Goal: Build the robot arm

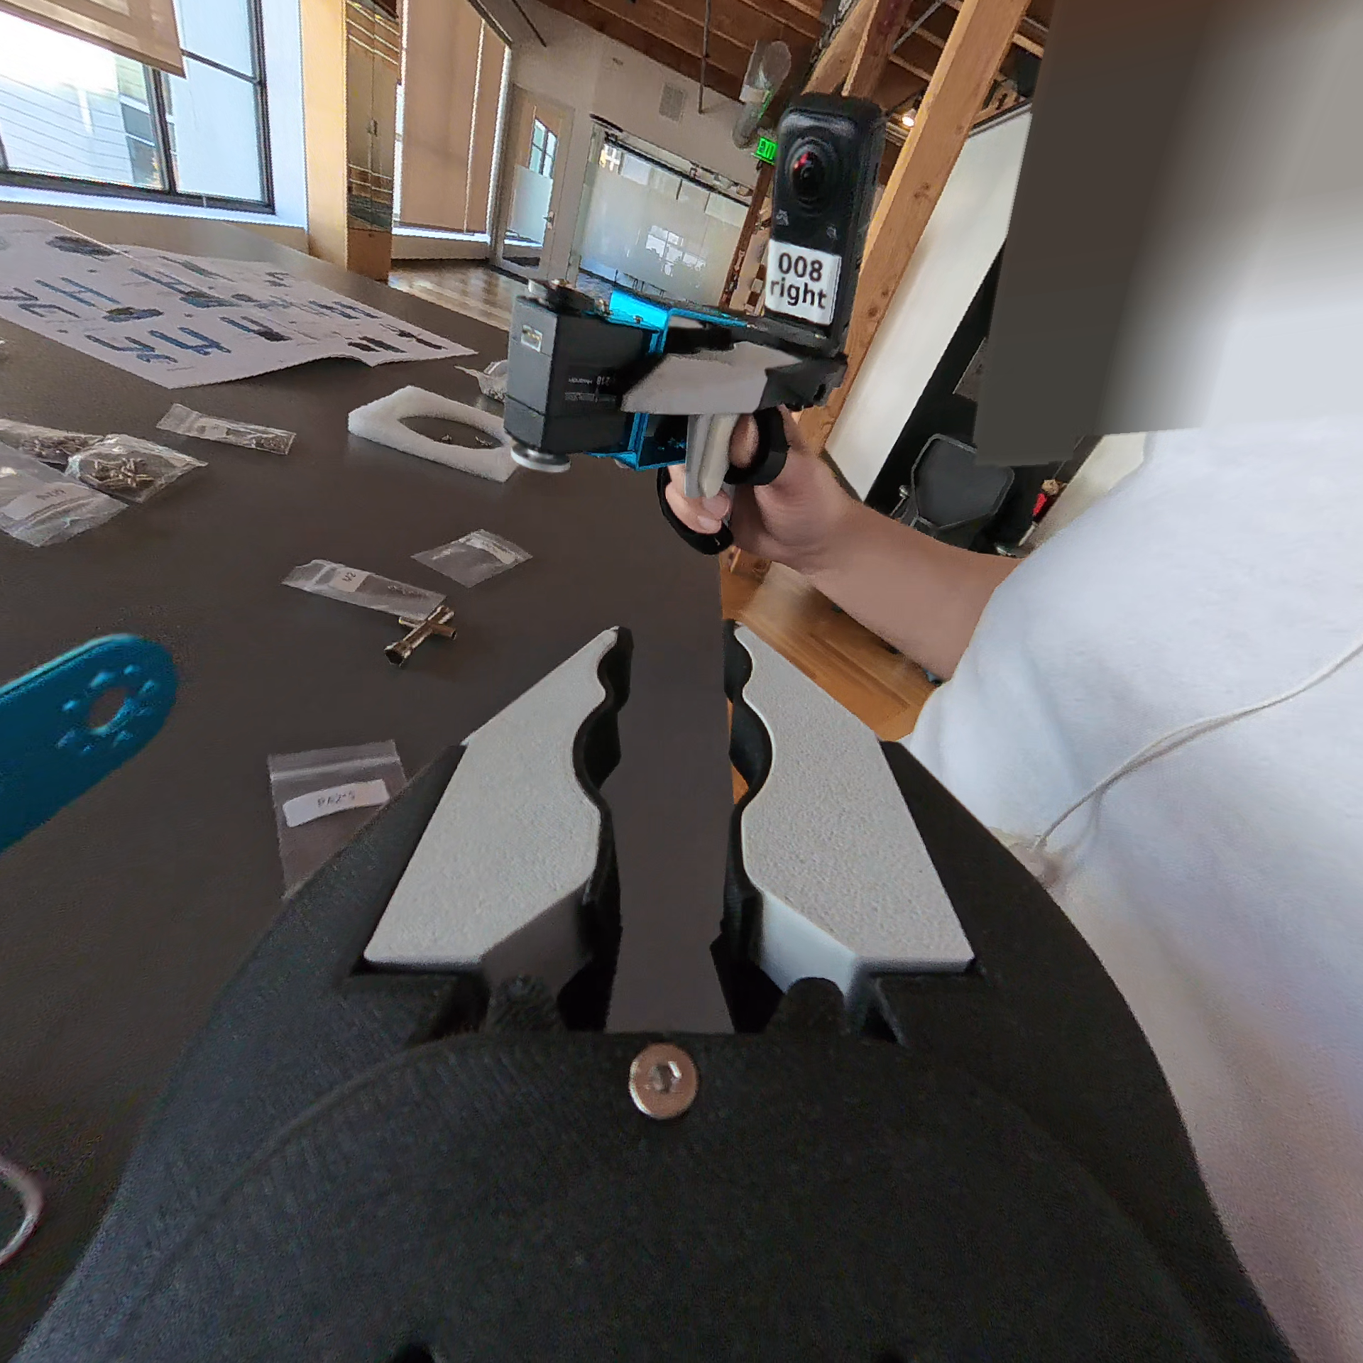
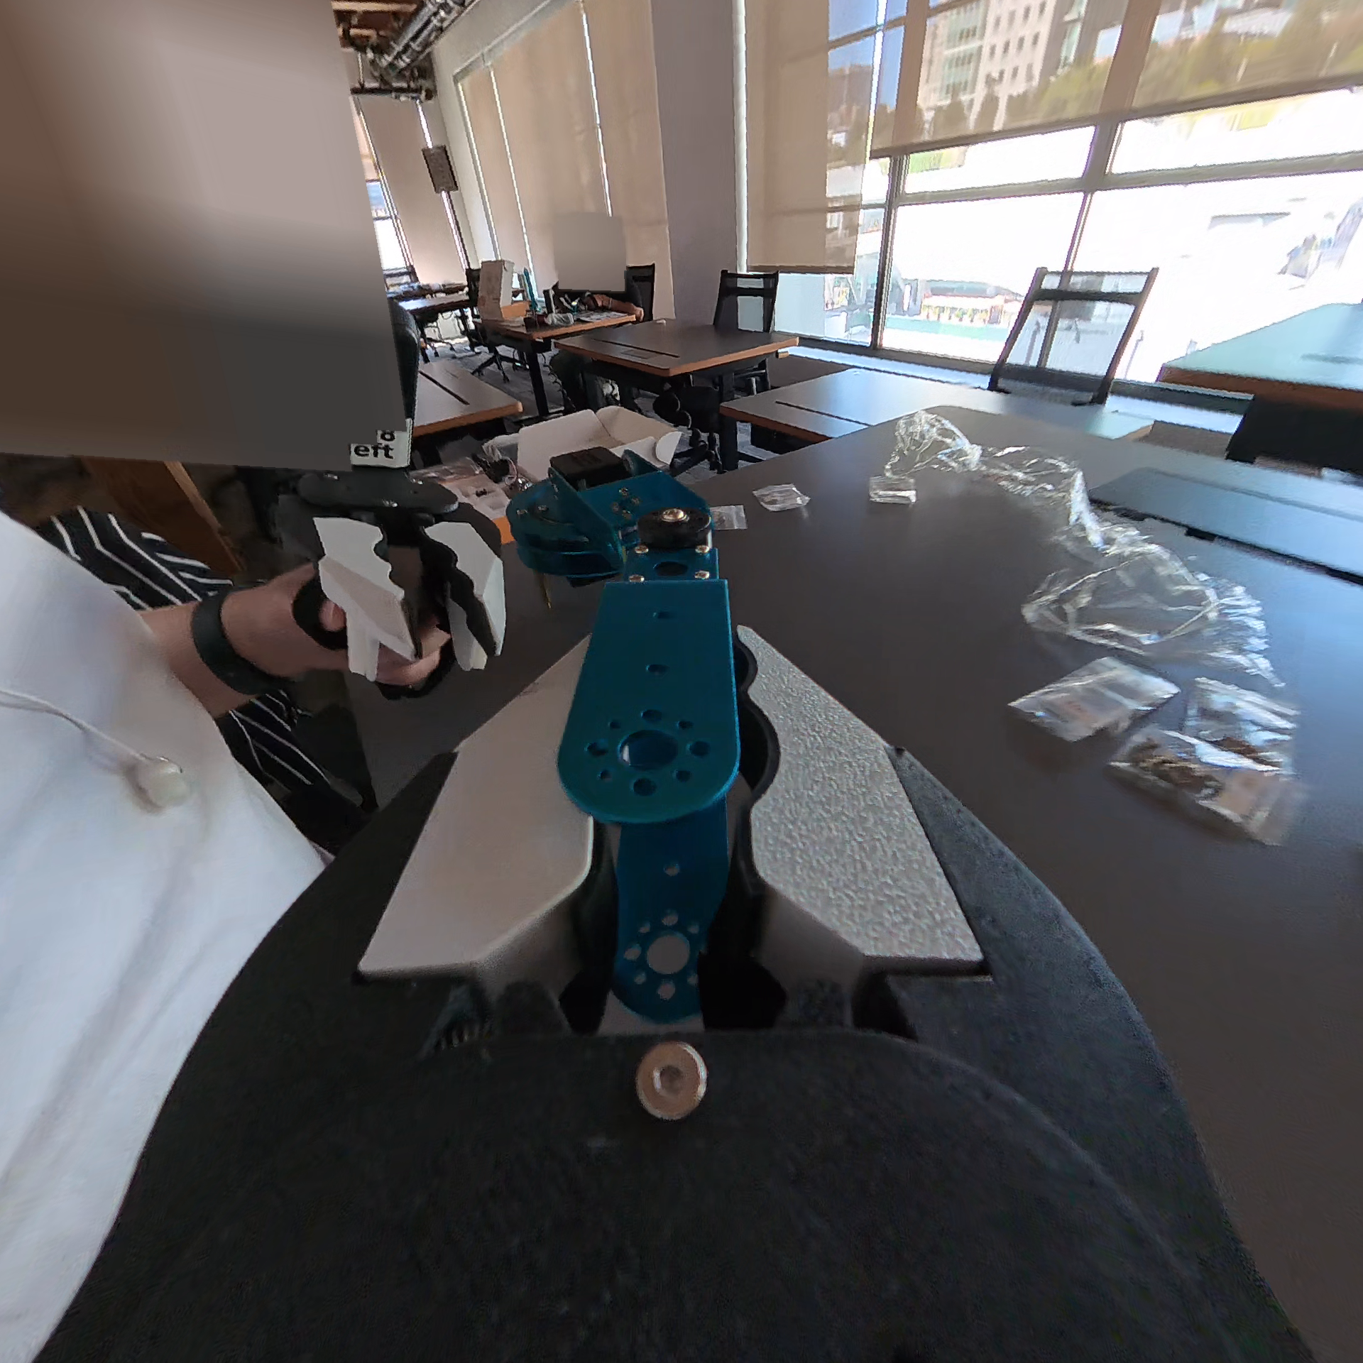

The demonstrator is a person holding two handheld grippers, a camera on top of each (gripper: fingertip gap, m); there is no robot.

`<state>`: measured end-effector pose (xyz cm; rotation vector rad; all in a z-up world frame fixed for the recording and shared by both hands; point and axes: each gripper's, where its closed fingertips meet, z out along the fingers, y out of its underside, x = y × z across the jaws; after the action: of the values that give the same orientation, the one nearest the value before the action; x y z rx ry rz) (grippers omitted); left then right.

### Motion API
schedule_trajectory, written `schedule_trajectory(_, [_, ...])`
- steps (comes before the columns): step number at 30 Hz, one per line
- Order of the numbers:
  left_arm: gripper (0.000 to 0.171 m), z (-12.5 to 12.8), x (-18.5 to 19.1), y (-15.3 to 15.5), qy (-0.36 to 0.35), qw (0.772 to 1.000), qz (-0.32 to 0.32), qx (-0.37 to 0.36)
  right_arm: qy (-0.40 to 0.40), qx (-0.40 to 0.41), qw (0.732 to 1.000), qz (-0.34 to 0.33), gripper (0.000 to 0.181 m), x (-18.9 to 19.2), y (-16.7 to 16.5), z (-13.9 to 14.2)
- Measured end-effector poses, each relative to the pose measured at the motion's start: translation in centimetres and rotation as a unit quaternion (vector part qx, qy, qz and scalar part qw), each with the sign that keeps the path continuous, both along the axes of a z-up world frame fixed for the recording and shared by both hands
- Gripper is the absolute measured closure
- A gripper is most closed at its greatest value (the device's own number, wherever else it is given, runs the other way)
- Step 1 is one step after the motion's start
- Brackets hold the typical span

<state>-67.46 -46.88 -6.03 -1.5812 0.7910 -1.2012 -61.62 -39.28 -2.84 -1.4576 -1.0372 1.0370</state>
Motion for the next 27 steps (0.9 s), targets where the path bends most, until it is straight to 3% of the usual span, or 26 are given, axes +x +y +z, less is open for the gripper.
schedule_trajectory(7, [0.151,1.0,7.9,3.8,-0.007,0.998,0.065,0.027,0.006,0.013,0.998,0.064,0.153,8.7,2.2,0.0])
schedule_trajectory(10, [0.148,1.3,12.1,7.1,-0.018,0.991,0.129,0.024,0.016,-0.055,0.994,0.092,0.153,13.9,4.1,0.2])
schedule_trajectory(13, [0.149,2.2,16.8,9.1,-0.044,0.986,0.156,0.036,0.044,-0.107,0.988,0.098,0.154,18.9,6.9,0.6])
schedule_trajectory(15, [0.149,2.3,19.7,9.9,-0.041,0.986,0.161,0.032,0.061,-0.190,0.973,0.115,0.153,21.4,8.9,0.7])
schedule_trajectory(17, [0.149,2.5,21.8,10.5,-0.038,0.983,0.176,0.024,0.105,-0.300,0.939,0.132,0.153,23.3,10.9,1.2])
schedule_trajectory(20, [0.150,2.8,24.4,11.0,-0.053,0.982,0.183,0.011,0.162,-0.453,0.859,0.174,0.153,25.8,13.1,2.1])
schedule_trajectory(27, [0.150,1.6,27.9,12.0,-0.024,0.981,0.189,-0.021,0.273,-0.619,0.707,0.207,0.153,28.9,17.4,2.8])
